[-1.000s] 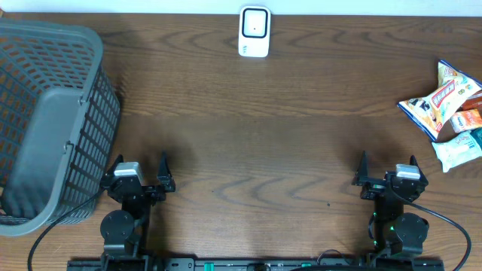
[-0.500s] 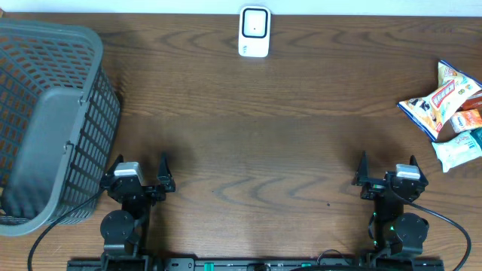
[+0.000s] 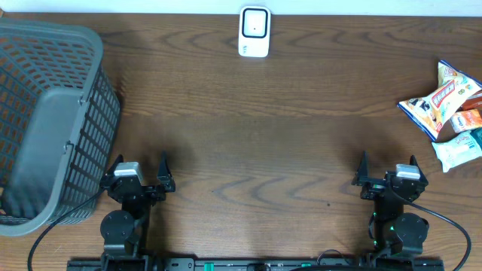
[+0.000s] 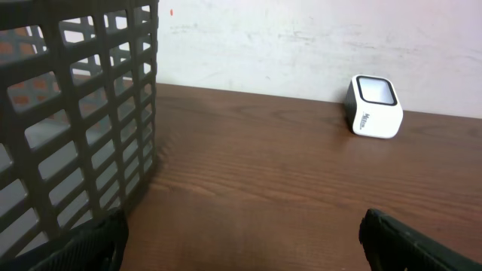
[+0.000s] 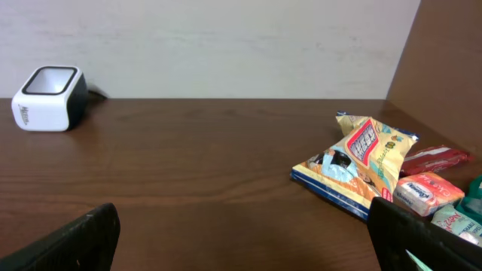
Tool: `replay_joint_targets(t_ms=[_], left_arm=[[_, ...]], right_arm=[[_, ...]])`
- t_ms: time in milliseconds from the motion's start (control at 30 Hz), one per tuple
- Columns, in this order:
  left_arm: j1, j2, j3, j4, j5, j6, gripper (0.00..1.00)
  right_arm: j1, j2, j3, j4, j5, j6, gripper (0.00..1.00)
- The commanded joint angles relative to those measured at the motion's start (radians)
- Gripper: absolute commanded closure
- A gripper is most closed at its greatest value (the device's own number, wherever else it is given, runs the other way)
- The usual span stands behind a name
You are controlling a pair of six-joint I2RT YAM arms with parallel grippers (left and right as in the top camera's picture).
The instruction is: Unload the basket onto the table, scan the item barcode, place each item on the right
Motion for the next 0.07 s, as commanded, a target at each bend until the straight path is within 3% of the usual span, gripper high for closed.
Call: replay_joint_targets(t_ms=[0, 33], left_arm=[[-0.003, -0.007, -0.033, -0.011, -0.02, 0.018, 0.02], [-0.003, -0.007, -0.033, -0.011, -0.02, 0.018, 0.02]], right_arm=[[0.008, -0.001, -0.002, -0.004, -0.009, -0.012, 0.01], [0.008, -0.002, -0.002, -0.004, -0.009, -0.013, 0.01]])
